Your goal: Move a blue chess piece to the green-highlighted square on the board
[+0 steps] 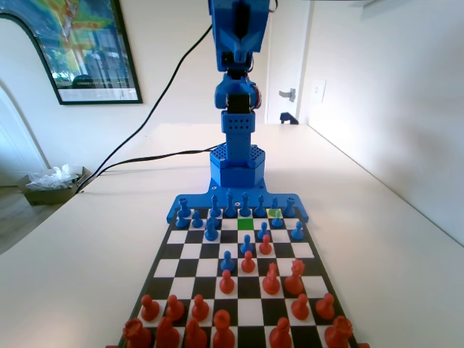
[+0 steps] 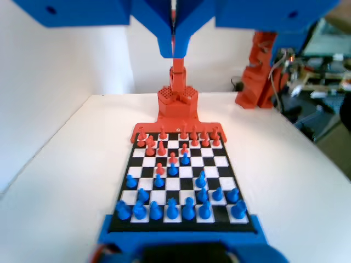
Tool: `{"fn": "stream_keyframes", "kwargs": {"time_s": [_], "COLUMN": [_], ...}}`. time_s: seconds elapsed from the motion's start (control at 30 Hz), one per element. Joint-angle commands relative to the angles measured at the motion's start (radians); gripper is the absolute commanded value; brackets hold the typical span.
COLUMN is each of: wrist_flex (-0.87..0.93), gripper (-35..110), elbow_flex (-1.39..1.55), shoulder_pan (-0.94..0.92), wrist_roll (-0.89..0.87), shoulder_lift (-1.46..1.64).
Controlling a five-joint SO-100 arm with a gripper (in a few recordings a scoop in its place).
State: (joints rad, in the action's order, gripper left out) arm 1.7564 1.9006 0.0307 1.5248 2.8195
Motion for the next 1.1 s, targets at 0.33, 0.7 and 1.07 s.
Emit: {"fn": "stream_keyframes", "kwargs": {"time_s": [0.33, 0.7, 1.07], "wrist_flex": [0.057, -0.028, -0.244], "gripper": [3, 5, 6], "elbow_flex": [-0.247, -0.133, 0.075], "shoulder_pan": [0.140, 0.242, 0.249], "wrist_roll": [-0.426, -0.658, -0.706], "shoulder_lift": [-0.394, -0.591, -0.765]}}
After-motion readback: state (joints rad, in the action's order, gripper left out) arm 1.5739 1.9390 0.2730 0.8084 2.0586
